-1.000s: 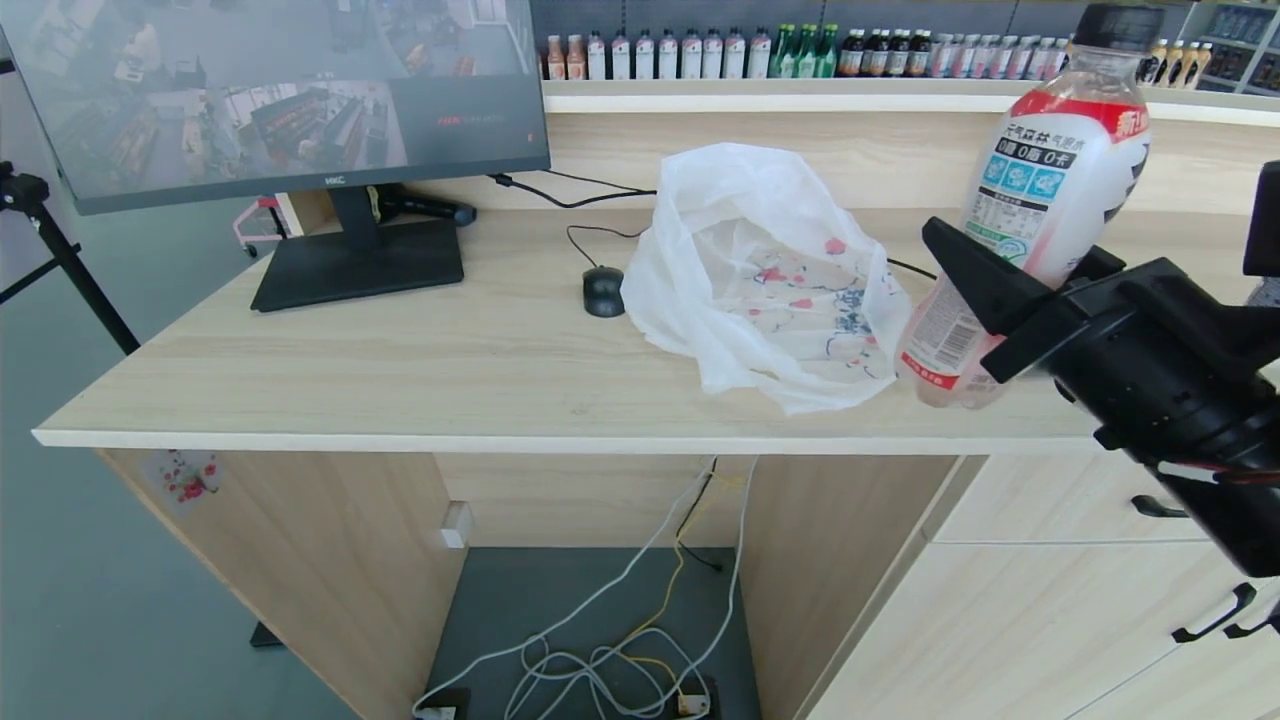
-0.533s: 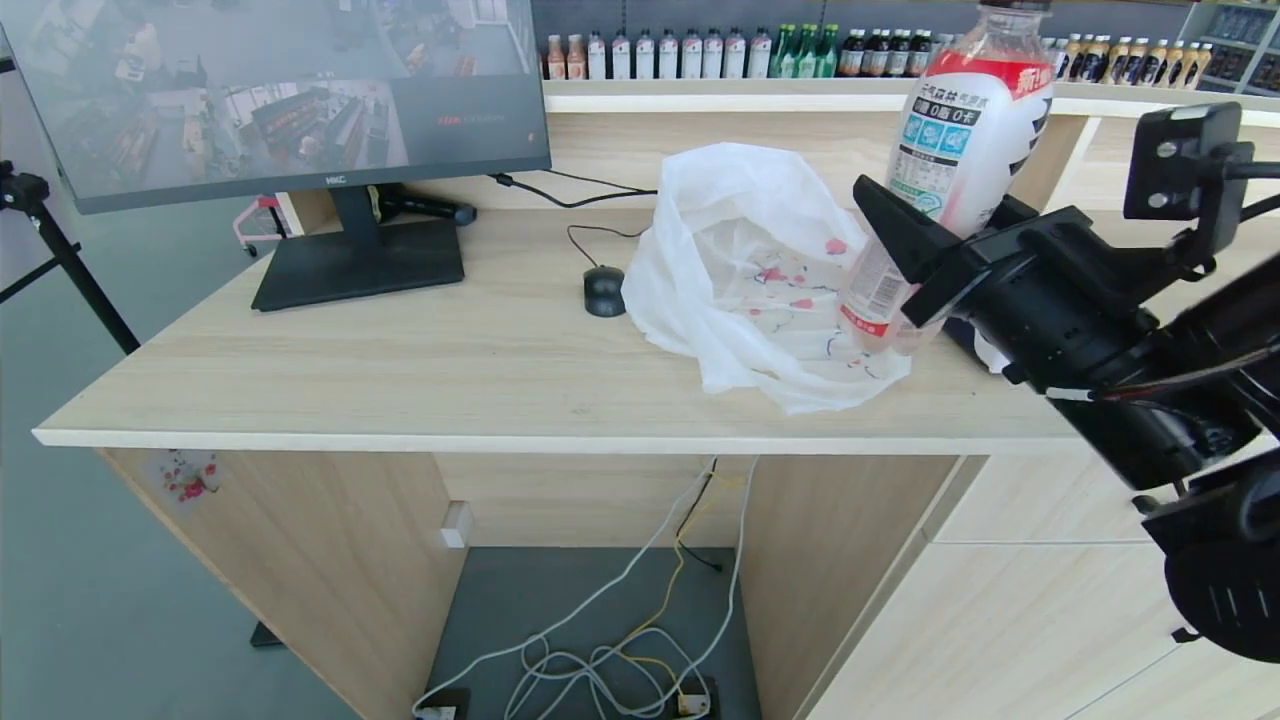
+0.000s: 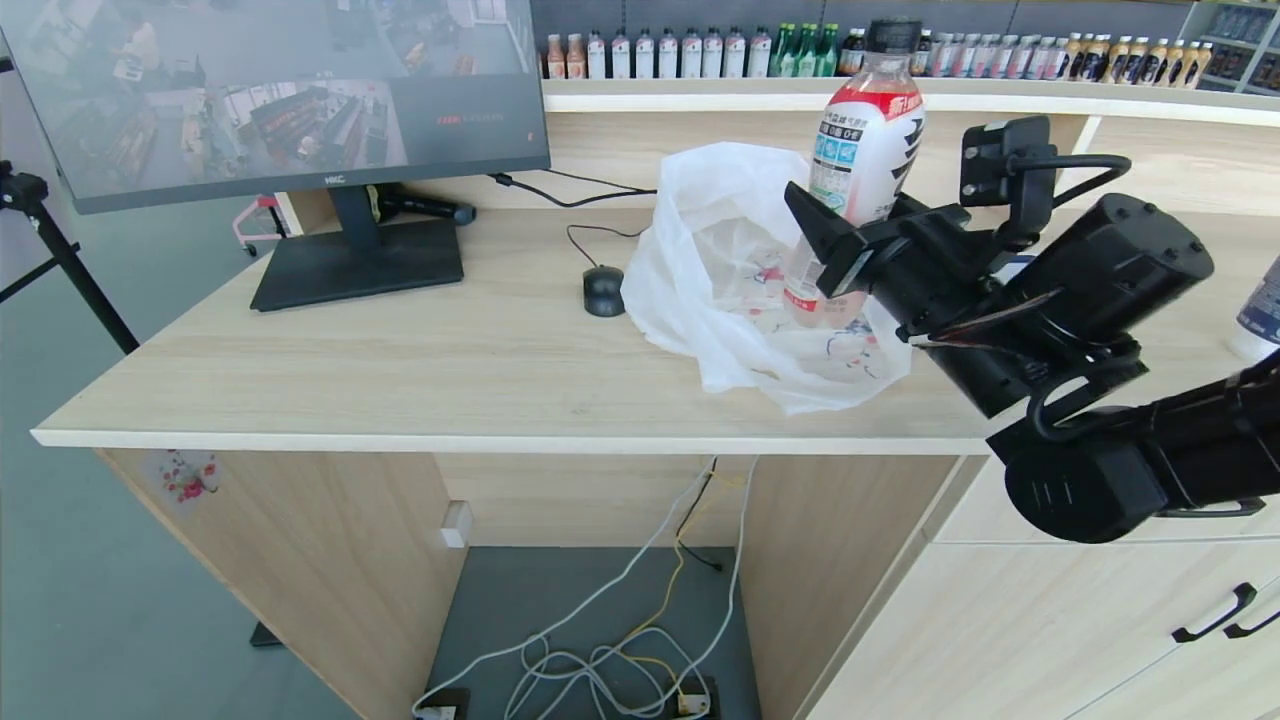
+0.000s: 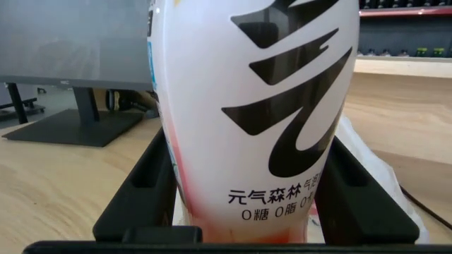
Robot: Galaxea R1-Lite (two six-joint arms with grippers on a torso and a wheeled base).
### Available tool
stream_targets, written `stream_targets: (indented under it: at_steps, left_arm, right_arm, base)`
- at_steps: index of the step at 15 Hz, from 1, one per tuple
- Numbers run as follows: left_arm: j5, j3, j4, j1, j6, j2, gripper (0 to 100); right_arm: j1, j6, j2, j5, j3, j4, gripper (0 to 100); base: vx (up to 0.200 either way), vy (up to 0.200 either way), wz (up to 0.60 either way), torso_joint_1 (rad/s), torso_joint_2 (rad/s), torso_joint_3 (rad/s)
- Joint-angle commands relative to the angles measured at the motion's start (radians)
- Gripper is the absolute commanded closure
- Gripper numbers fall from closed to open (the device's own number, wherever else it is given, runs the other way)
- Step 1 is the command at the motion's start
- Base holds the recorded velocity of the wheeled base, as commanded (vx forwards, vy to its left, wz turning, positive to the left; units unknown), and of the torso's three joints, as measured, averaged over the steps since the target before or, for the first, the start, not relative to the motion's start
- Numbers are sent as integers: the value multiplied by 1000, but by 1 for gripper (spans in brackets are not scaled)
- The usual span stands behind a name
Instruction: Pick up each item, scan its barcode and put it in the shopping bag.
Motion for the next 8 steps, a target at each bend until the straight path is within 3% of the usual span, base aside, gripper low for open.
stream_targets:
  at_steps: [1,7,8]
  left_arm:
    - [0,0,0,0,-1,0,0]
    - [0,0,0,0,-1,0,0]
    - [0,0,0,0,-1,0,0]
  right_arm:
    - [-2,-2,42,0,-59,29,100]
    - [-2,-2,105,2,-214,130,100]
    - [-2,0,152,5,-300,161,100]
  base:
    - [0,0,0,0,0,0]
    - [0,0,0,0,0,0]
    - [0,0,0,0,0,0]
